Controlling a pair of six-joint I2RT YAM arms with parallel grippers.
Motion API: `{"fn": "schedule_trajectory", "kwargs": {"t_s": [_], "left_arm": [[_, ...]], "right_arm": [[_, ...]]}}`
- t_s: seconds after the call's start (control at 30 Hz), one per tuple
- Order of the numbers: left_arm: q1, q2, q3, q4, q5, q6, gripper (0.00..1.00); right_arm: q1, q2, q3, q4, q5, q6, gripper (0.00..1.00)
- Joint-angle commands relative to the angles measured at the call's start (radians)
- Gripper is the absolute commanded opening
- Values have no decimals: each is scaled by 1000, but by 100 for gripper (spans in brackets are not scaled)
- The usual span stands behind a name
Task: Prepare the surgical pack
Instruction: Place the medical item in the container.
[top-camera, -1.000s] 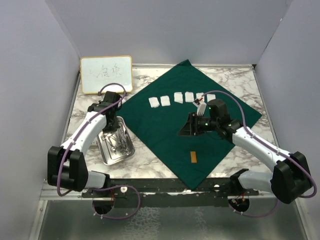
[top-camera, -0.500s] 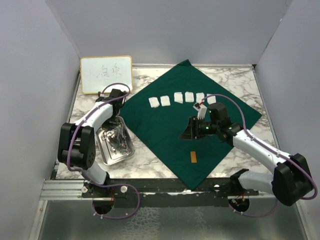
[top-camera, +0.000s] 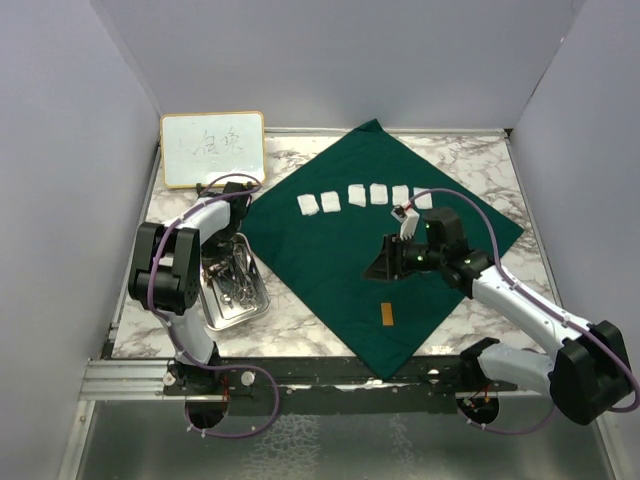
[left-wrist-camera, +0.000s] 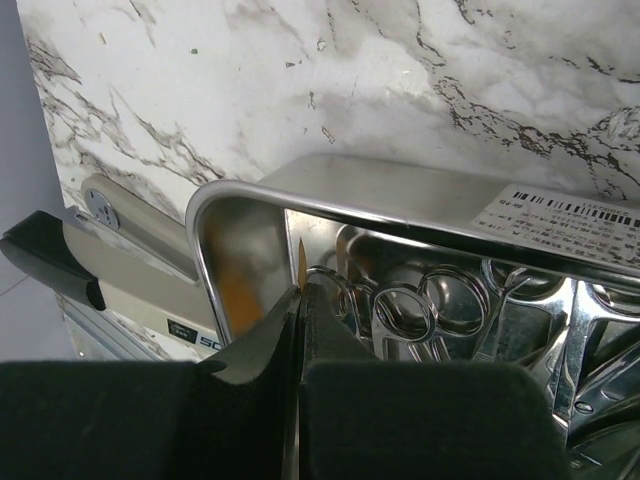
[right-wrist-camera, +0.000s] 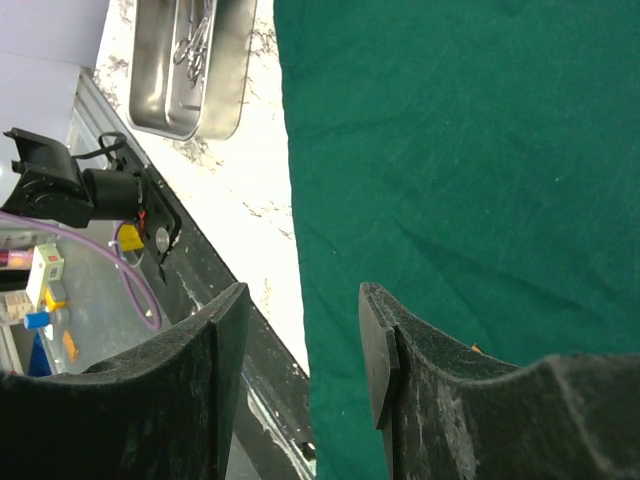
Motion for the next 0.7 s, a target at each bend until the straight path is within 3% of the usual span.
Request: {"fn": "schedule_trajectory", "kwargs": {"t_s": [0.0, 0.13, 0.4, 0.57, 0.67], "left_arm": [[7, 6, 22, -13, -47, -9, 0], [7, 12, 16, -7, -38, -13, 0], [6, 6, -6, 19, 16, 11, 10], [6, -71, -2, 29, 63, 30, 30], [6, -137, 5, 27, 91, 41, 34]], "right_arm": [[-14, -43, -24, -1, 29, -25, 49], [-18, -40, -35, 8, 23, -22, 49], [-22, -47, -13, -9, 17, -18, 49], [-23, -48, 2, -41, 39, -27, 49], [-24, -50, 0, -51, 39, -25, 49]]}}
